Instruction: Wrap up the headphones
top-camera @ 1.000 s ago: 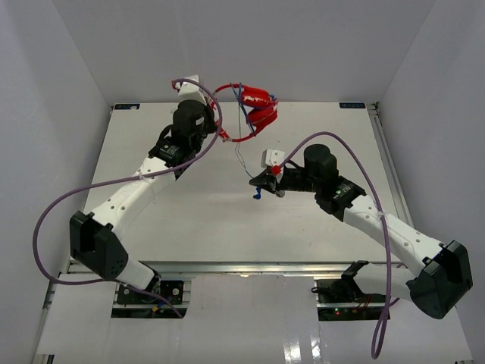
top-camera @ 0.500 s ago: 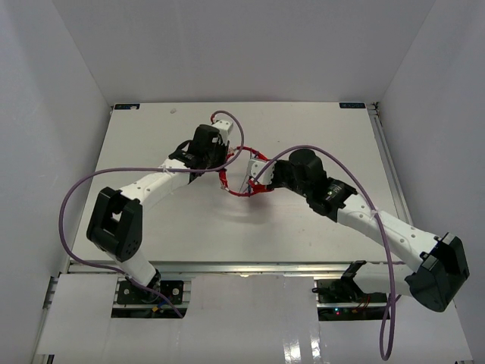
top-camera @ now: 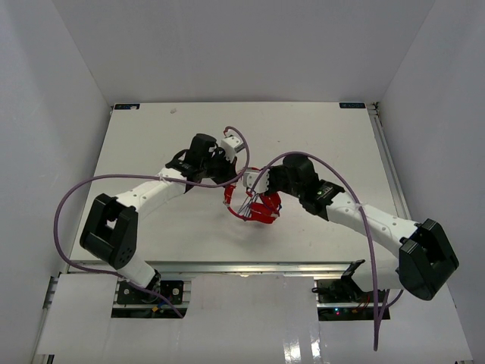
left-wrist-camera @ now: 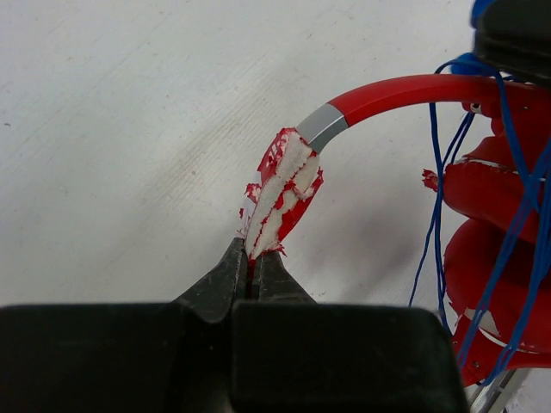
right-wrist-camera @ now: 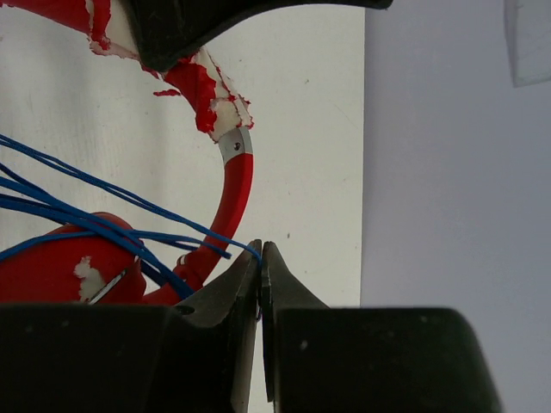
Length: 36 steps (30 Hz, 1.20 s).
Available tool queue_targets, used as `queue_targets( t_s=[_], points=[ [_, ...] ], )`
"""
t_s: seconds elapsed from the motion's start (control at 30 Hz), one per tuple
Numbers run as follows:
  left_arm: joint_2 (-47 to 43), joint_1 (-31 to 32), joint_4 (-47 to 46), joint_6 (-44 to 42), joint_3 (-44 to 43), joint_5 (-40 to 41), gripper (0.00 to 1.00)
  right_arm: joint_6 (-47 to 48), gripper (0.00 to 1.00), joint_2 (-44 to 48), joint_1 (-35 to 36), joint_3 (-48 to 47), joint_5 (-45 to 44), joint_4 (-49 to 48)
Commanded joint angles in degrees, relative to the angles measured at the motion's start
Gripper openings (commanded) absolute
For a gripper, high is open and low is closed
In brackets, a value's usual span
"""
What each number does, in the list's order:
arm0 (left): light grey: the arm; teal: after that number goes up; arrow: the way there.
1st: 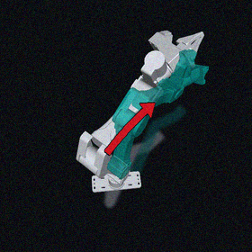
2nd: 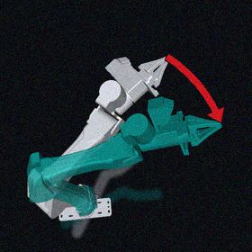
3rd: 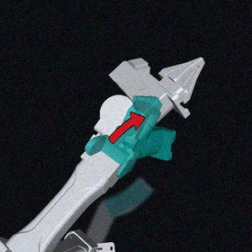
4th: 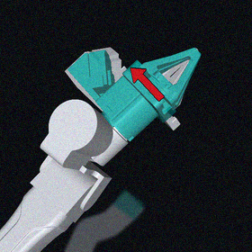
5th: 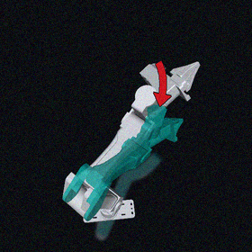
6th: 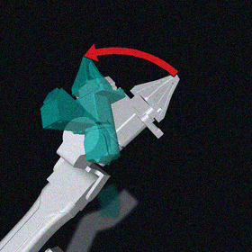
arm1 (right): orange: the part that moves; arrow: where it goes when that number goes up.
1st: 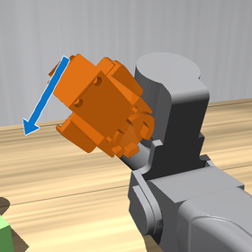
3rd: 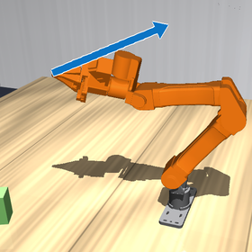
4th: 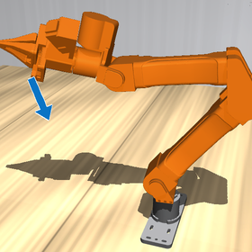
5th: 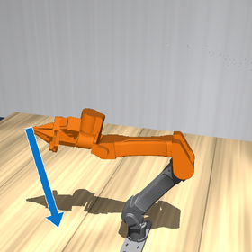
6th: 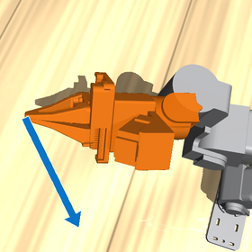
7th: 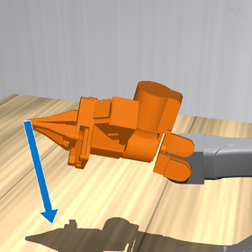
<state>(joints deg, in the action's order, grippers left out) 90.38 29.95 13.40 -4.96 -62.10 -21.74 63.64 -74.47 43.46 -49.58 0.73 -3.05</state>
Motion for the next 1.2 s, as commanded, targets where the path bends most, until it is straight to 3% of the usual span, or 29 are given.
queue_targets(
  t_s=[0.0,0.27,0.7,0.93,1.03,1.17],
  points=[
    [-4.1,0.0,-3.1,-1.3,0.3,-4.9,0.0,-0.3,0.1,-0.3,-3.9,1.8,5.8,-4.2],
    [-0.5,-0.2,-1.5,0.6,-2.4,-2.1,0.0,-5.0,0.28,-2.4,-8.8,2.7,13.8,-3.9],
    [5.6,-5.1,3.2,4.3,-7.1,1.9,0.0,-11.3,0.7,-3.5,-15.0,3.4,17.4,-4.0],
    [8.8,-7.0,5.3,9.2,-9.4,7.0,0.0,-16.7,0.77,-1.4,-19.7,3.8,19.6,-3.8],
    [13.1,-7.5,8.6,11.9,-13.3,9.3,0.0,-20.6,0.78,0.5,-20.9,4.6,21.0,-3.5],
    [19.4,-8.5,12.3,16.1,-20.3,15.1,0.0,-26.6,0.88,5.2,-21.9,7.8,24.9,-2.3]
  ],
)
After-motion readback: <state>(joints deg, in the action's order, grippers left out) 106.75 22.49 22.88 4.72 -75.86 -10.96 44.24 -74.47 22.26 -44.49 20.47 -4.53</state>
